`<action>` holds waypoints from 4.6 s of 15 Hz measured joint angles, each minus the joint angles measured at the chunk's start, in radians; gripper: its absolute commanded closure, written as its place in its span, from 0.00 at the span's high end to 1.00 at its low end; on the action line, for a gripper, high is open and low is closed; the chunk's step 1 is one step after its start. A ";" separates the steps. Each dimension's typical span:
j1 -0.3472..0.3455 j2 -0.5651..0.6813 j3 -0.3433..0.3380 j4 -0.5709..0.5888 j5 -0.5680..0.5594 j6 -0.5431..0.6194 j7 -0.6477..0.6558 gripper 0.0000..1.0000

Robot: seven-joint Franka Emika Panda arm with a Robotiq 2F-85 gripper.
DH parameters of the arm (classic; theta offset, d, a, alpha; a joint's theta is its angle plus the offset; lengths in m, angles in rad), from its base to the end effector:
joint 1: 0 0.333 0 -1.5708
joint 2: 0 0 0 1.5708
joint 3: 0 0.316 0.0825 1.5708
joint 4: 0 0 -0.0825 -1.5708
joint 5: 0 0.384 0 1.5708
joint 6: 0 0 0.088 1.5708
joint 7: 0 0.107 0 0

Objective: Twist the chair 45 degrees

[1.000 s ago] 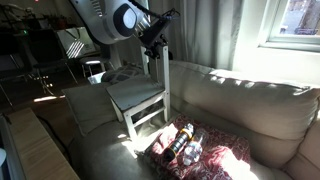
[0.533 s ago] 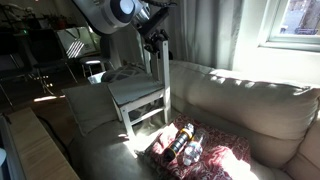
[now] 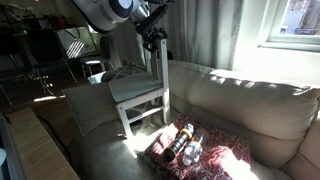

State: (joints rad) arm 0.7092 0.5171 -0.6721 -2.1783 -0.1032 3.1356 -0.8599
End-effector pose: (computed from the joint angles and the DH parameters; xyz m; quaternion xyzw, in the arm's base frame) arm 0.6017 0.0475 0.2565 0.7987 0.5199 0.1763 0.2463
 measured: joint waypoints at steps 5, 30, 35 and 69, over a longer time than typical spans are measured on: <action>-0.049 -0.013 0.035 0.003 -0.159 -0.002 0.154 0.02; -0.066 -0.143 -0.033 -0.021 -0.269 -0.005 0.145 0.02; 0.128 -0.188 -0.266 0.013 -0.271 -0.247 0.284 0.02; -0.276 -0.361 0.457 -0.045 -0.575 -0.983 1.575 0.02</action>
State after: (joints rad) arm 0.4329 0.1562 -0.2147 -2.2231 -0.6777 2.1530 0.7150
